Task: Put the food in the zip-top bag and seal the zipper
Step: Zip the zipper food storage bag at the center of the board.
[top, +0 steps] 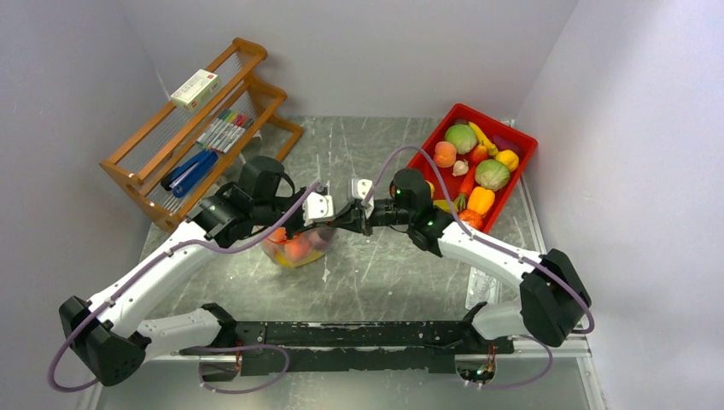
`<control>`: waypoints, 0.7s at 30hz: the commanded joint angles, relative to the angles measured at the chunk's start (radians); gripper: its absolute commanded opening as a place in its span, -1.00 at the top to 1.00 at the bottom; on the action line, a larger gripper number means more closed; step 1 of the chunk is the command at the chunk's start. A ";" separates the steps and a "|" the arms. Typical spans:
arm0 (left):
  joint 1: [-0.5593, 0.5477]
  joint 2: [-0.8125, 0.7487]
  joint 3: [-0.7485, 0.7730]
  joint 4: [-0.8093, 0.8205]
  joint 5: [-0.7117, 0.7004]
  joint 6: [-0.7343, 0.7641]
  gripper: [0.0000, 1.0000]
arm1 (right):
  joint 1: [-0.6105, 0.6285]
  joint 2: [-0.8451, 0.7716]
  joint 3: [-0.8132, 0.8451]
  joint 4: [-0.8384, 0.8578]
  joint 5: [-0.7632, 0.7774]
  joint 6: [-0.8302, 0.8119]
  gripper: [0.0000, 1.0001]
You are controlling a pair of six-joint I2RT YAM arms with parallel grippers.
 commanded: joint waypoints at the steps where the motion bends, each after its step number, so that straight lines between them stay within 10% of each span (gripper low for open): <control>1: -0.003 -0.005 -0.002 0.027 0.023 -0.014 0.86 | -0.002 -0.008 0.021 -0.027 0.029 -0.038 1.00; 21: -0.002 -0.024 -0.018 -0.036 -0.066 -0.026 0.86 | -0.170 -0.158 -0.121 0.022 0.029 -0.004 1.00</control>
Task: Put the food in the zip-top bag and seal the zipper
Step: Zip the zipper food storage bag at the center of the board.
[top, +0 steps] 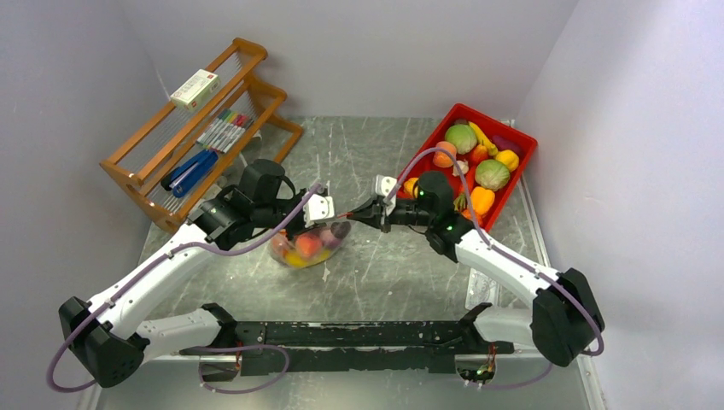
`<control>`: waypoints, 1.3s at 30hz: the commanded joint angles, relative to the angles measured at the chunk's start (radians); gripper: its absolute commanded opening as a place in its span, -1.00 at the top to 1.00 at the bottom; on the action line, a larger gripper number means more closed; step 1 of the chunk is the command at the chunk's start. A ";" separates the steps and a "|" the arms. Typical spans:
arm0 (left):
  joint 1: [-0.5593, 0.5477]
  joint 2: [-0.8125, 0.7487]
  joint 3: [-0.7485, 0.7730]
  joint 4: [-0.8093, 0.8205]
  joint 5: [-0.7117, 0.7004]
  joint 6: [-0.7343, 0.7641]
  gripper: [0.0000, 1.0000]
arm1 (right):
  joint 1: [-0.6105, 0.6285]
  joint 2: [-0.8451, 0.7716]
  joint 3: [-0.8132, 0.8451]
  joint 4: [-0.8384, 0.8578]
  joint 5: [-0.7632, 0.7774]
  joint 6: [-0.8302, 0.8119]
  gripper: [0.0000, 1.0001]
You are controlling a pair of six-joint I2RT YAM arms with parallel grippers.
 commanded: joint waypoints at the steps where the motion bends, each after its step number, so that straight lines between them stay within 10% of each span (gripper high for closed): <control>1: 0.001 -0.012 0.012 -0.059 -0.033 -0.004 0.86 | -0.077 -0.054 -0.030 0.029 -0.002 0.015 1.00; 39: 0.009 -0.082 0.070 -0.228 -0.179 -0.045 0.86 | -0.317 -0.152 -0.136 0.132 0.084 0.150 1.00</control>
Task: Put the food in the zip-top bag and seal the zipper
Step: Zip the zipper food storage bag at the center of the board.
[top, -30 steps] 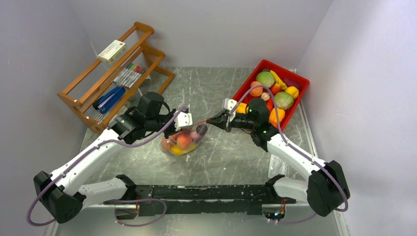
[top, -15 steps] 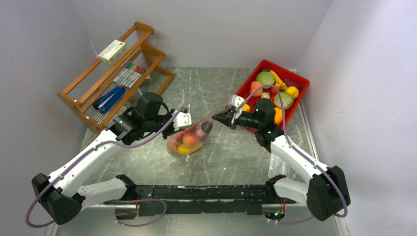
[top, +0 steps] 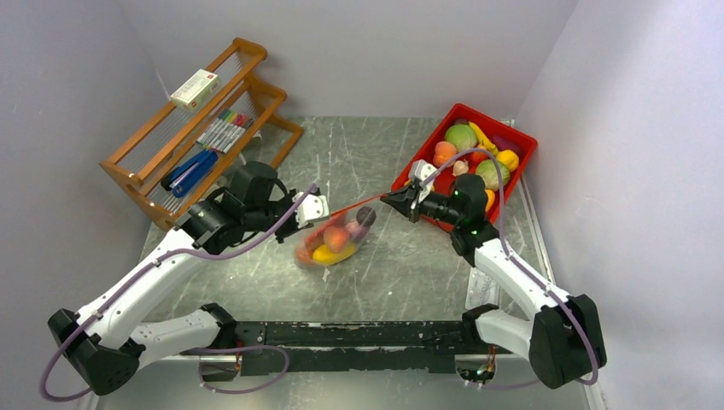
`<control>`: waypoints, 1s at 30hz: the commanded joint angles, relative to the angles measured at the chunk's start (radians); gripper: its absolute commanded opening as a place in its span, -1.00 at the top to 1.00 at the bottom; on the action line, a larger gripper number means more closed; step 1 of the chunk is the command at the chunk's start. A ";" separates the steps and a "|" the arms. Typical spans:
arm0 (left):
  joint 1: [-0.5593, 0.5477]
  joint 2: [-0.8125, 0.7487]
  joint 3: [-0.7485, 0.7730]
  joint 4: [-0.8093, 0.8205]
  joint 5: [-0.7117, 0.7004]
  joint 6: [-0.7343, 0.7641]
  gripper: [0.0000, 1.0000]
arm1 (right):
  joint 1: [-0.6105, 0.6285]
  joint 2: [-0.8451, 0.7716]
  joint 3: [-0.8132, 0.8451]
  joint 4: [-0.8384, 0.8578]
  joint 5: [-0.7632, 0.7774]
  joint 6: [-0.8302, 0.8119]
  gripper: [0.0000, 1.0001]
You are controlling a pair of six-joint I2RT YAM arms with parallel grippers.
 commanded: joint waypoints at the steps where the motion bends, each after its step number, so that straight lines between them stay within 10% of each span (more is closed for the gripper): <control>1: 0.010 -0.037 0.040 -0.107 -0.055 -0.018 0.86 | -0.055 -0.023 -0.015 0.075 0.064 0.040 1.00; 30: 0.021 -0.090 0.083 -0.195 -0.131 -0.008 0.86 | -0.161 -0.038 -0.041 0.098 0.108 0.108 1.00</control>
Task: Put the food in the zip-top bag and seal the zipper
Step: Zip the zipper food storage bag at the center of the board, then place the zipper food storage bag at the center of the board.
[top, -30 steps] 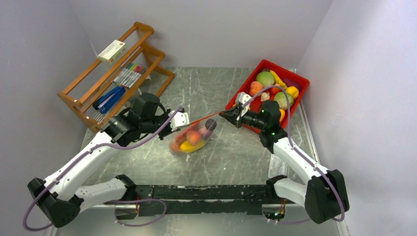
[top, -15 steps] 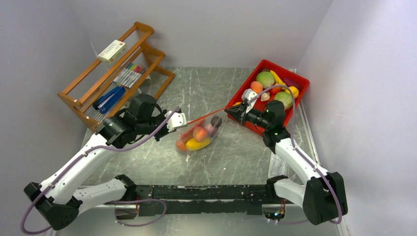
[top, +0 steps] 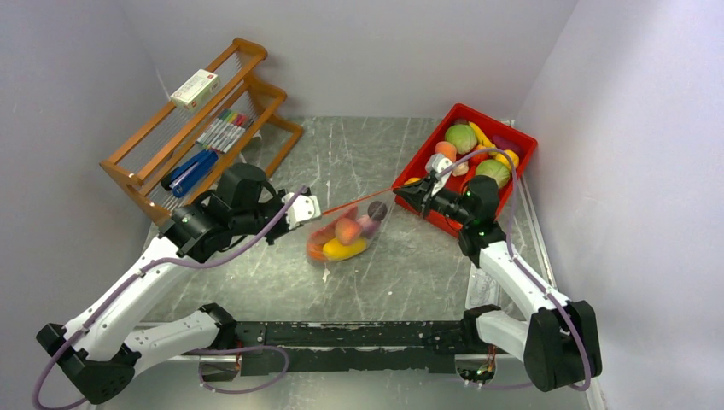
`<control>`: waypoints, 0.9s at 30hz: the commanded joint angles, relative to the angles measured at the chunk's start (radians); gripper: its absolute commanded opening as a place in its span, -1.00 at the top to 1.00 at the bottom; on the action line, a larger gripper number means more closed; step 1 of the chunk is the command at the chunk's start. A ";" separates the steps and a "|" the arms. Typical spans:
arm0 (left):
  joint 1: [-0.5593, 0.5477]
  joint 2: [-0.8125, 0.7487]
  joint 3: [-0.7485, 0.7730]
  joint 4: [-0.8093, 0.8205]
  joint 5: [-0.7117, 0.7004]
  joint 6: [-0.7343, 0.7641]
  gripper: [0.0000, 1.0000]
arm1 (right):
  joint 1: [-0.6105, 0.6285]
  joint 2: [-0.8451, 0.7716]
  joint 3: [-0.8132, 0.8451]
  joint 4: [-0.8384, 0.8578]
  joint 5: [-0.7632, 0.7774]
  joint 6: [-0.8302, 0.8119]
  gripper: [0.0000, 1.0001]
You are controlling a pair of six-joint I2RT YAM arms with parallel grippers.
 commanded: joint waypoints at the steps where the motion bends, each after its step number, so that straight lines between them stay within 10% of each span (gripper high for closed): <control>1: 0.018 -0.026 0.043 -0.100 -0.069 -0.001 0.86 | -0.046 -0.020 0.004 0.017 0.072 -0.005 1.00; 20: 0.019 -0.013 0.028 -0.033 -0.102 0.002 0.86 | -0.053 0.036 -0.005 0.148 -0.027 0.058 1.00; 27: 0.030 0.128 0.154 0.125 -0.271 0.153 0.86 | -0.050 0.245 0.265 0.178 -0.041 0.075 1.00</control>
